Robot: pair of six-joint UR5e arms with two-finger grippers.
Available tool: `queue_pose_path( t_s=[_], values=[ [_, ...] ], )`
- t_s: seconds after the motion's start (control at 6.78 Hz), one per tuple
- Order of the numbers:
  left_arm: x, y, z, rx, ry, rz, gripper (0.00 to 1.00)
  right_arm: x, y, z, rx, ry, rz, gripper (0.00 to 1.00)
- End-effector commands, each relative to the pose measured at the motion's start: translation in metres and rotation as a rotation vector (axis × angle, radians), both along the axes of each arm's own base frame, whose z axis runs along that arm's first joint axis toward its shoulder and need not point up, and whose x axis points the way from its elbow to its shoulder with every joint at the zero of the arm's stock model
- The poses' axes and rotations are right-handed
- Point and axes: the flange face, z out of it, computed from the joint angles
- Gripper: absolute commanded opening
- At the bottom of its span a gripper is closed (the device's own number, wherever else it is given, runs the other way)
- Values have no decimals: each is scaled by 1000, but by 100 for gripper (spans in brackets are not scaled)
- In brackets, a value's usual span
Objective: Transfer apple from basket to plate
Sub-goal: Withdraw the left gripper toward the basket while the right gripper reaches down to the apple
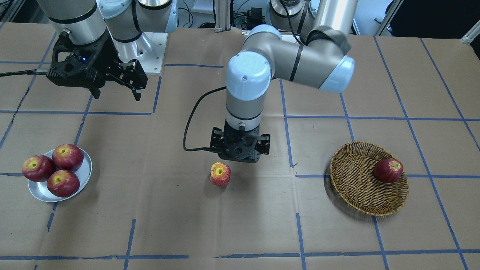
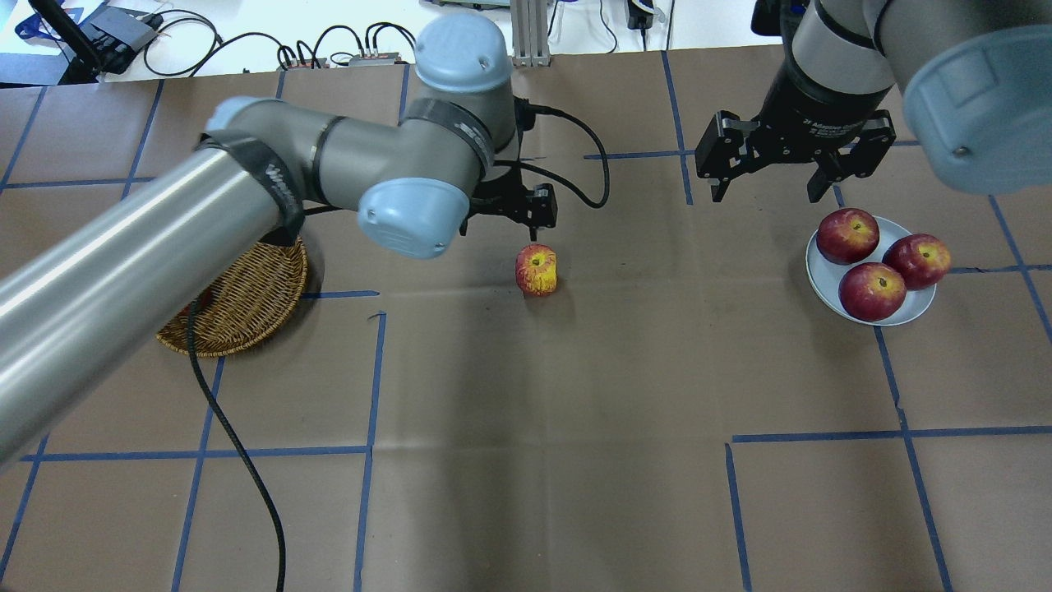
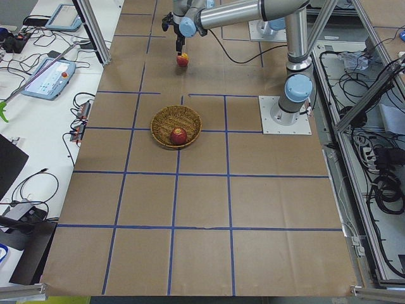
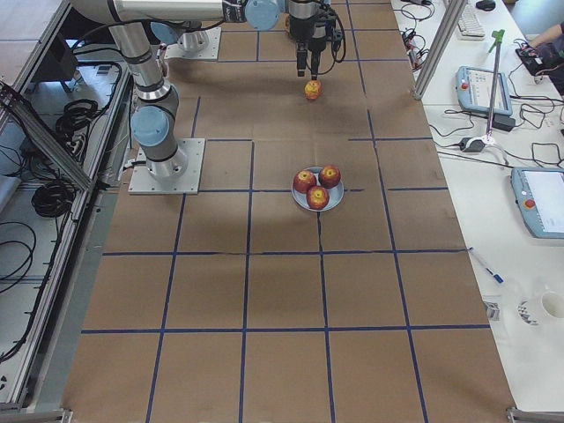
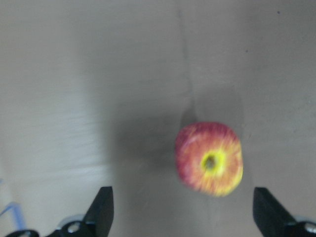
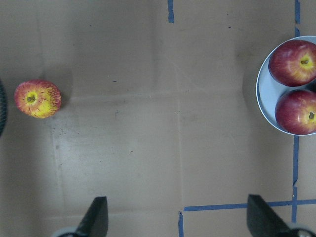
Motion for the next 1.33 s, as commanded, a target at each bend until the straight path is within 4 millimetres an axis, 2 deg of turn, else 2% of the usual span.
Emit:
queue_pose_path(
  t_s=[0.0,0.15,0.3,0.59,0.74,0.89,1.03,1.18],
  values=[
    [106,56,114,63,-12,6,99,1,-6,-9,14,5,-2,100],
    [155,71,133,115,-16,36,99,4,-9,-11,11,4,-13,100],
    [179,71,144,95,-12,73,99,16,-17,-20,5,1,-33,100],
    [186,75,183,-7,0,94,99,104,-43,-46,-3,-2,-27,100],
    [184,81,173,13,2,96,99,142,-56,-54,-6,-8,-39,100],
    [182,79,171,17,2,91,99,198,-75,-79,0,-3,-59,100],
    [180,77,166,27,3,88,99,234,-90,-121,9,7,-38,100],
    [178,78,163,35,2,79,99,243,-98,-155,15,13,-27,100]
  ],
)
